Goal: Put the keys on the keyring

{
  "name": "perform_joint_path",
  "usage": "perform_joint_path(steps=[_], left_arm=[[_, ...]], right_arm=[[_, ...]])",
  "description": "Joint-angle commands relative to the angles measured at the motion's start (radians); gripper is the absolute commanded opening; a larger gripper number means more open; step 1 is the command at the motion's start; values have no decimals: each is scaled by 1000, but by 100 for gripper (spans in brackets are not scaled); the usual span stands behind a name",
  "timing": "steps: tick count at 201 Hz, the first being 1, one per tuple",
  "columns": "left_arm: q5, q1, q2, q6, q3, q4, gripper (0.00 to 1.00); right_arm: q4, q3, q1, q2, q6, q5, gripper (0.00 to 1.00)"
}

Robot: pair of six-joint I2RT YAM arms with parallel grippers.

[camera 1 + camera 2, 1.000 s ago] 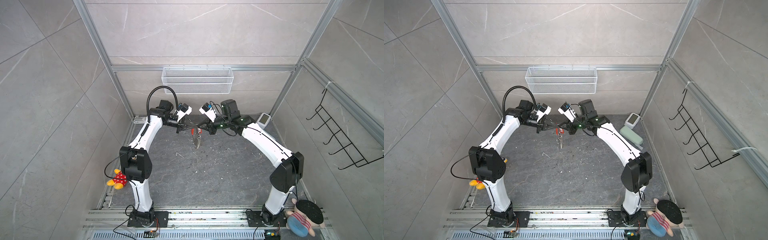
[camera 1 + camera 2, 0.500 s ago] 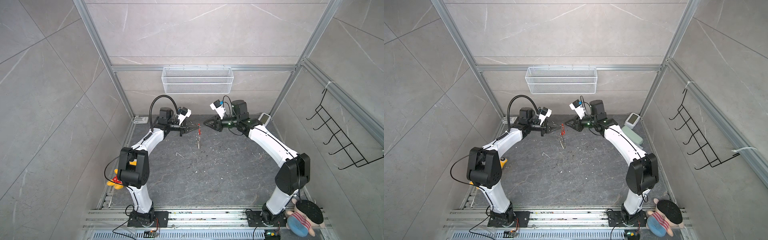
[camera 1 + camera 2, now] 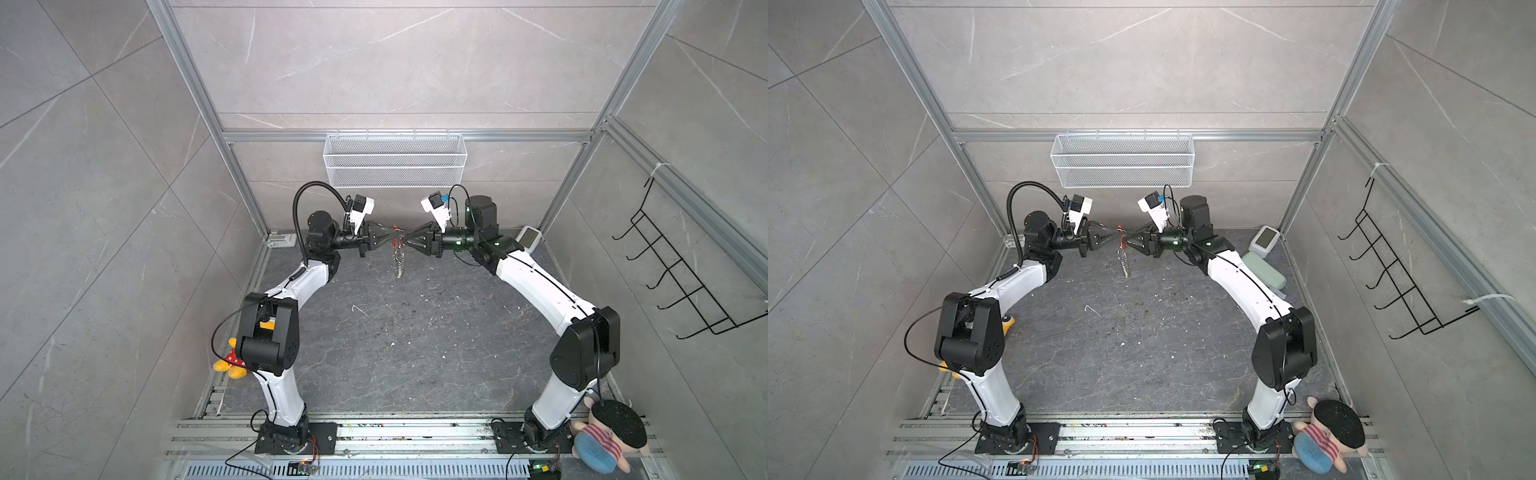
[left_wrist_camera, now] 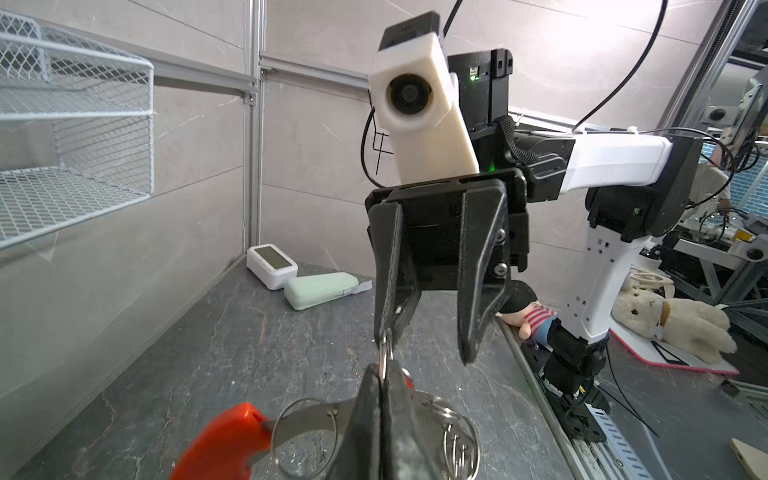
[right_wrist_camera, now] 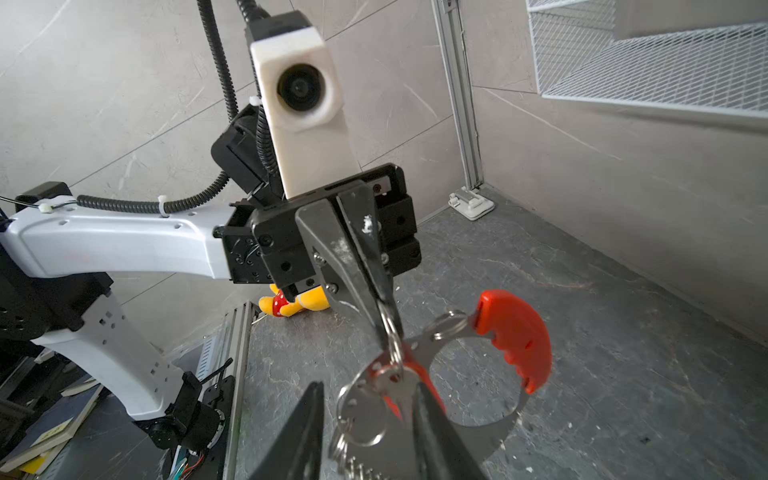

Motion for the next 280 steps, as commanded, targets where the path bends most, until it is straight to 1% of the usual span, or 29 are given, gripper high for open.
perform_joint_path(steps=[1, 14, 75, 84, 93, 99, 110, 118, 124, 165, 191, 200, 213, 219, 230, 235, 239, 266, 274, 280], left_arm=[[-12, -3, 12, -161, 15, 233, 0], [-13, -3, 16, -188, 16, 256, 0], [-13, -8, 25, -221, 27, 289, 0], [-13, -8, 26, -229, 29, 295, 0], [-10, -8, 26, -233, 30, 298, 0], [-7, -9, 26, -235, 29, 298, 0], [-4, -7, 25, -234, 29, 298, 0], [0, -8, 26, -232, 28, 296, 0], [1, -7, 26, -231, 28, 295, 0], [6, -2, 29, -218, 40, 275, 0], [5, -3, 34, -218, 51, 275, 0], [5, -2, 34, -219, 55, 275, 0], [1, -3, 35, -219, 58, 276, 0], [-2, -2, 36, -220, 59, 276, 0], [-5, -2, 37, -225, 59, 283, 0], [-5, -2, 37, -227, 59, 288, 0], [-7, -2, 37, -228, 59, 288, 0], [-13, -2, 36, -232, 61, 296, 0], [-14, -3, 37, -232, 63, 297, 0], [-15, -2, 39, -234, 65, 298, 0]], right_arm=[[38, 41, 2, 19, 25, -17, 38], [28, 58, 3, 31, 26, -18, 39], [18, 111, 21, 75, 30, -20, 42], [9, 122, 22, 83, 28, -20, 39], [2, 128, 21, 87, 24, -19, 34], [-1, 128, 22, 88, 20, -18, 28], [-17, 129, 22, 83, 8, -15, 15], [-38, 129, 21, 78, -9, -7, 9], [-58, 128, 21, 75, -24, 0, 8], [-165, 108, 11, 38, -113, 37, 6], [-222, 107, 0, 33, -144, 42, 13], [-232, 111, -2, 38, -147, 30, 13], [-219, 108, -4, 46, -122, -3, 14], [-208, 107, -5, 51, -104, -22, 17], [-180, 110, -10, 63, -46, -74, 28], [-172, 120, -15, 72, -11, -100, 31], [-169, 126, -17, 76, 13, -112, 31], [-98, 165, -75, 127, 279, -193, 32], [-94, 161, -83, 121, 297, -189, 33], [-107, 155, -85, 108, 281, -172, 34]])
